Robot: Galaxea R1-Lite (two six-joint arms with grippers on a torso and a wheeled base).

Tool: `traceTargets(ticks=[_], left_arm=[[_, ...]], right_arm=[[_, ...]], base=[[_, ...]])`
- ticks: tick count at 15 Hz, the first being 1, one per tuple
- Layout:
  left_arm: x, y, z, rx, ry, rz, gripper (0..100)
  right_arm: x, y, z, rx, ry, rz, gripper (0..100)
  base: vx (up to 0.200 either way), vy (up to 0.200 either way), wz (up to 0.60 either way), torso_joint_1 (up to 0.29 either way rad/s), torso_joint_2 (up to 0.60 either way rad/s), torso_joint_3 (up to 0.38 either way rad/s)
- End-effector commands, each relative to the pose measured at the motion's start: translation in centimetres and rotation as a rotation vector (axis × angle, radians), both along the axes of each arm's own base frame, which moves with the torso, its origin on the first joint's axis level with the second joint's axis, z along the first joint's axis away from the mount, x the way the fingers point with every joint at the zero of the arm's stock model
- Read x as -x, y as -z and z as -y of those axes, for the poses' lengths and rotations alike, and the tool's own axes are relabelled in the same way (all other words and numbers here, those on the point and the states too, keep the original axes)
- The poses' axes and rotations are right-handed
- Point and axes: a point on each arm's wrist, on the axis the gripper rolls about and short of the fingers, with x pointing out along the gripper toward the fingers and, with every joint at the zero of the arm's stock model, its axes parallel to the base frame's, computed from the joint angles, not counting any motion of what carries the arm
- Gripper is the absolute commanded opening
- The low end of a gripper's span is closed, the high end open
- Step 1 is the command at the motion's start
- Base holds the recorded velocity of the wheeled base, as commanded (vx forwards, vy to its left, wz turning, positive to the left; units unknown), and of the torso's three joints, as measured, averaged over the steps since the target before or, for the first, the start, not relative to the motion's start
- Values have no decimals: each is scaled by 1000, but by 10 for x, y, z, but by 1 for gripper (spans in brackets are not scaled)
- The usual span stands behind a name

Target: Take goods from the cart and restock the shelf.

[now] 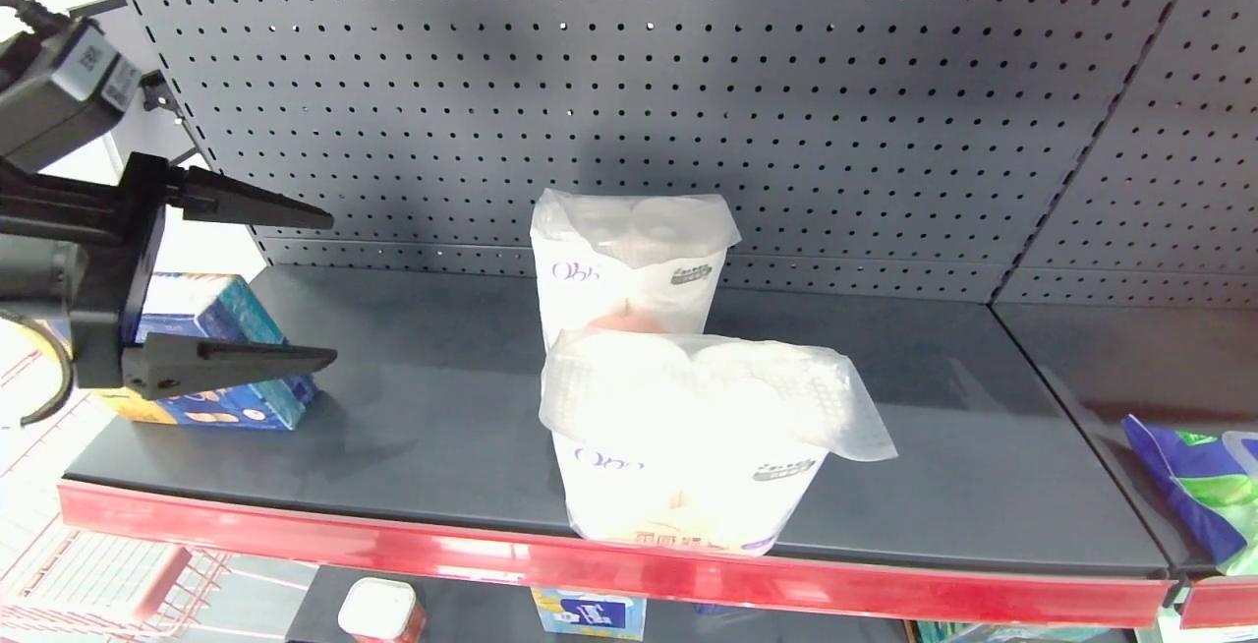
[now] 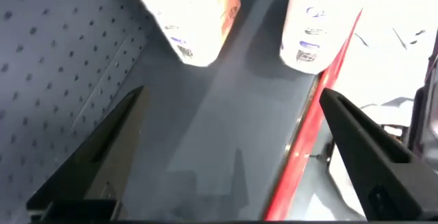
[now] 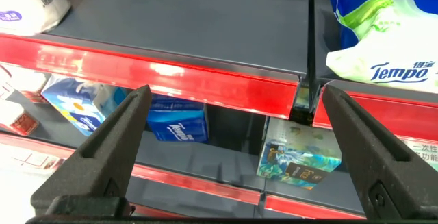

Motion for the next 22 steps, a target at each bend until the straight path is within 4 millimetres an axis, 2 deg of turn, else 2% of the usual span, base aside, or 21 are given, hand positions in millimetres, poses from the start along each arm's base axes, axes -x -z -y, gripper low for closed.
traceTargets(ticks=[1,8,9,10,11,14,17,20,22], left_arm=[[24,-7,-2,17,-24,33,100],[65,3,-3,134,-127,25,100],[91,8,-5,191,-189,7,100],[96,8,-5,199,-199,5,100],[122,13,-5,239,-295,-13,100],[153,17,-6,330,-472,-46,100],[171,14,-10,384,-707,-7,100],[183,15,-11,501,-824,-60,100],[194,20,-12,507,-896,-89,100]], right_arm=[[0,0,0,-1,0,0,100],[0,0,0,-1,0,0,100],[0,0,0,1,-2,0,100],[0,0,0,0,0,-2,100],[0,0,0,1,-2,0,100],[0,0,0,-1,0,0,100],[0,0,0,0,0,-2,100],[0,0,0,-1,0,0,100],[0,0,0,0,0,-2,100]], base=[[0,0,0,0,0,0],[0,0,0,0,0,0],[0,0,0,0,0,0],[0,0,0,0,0,0],[0,0,0,0,0,0],[0,0,0,0,0,0],[0,0,0,0,0,0],[0,0,0,0,0,0],[0,0,0,0,0,0]])
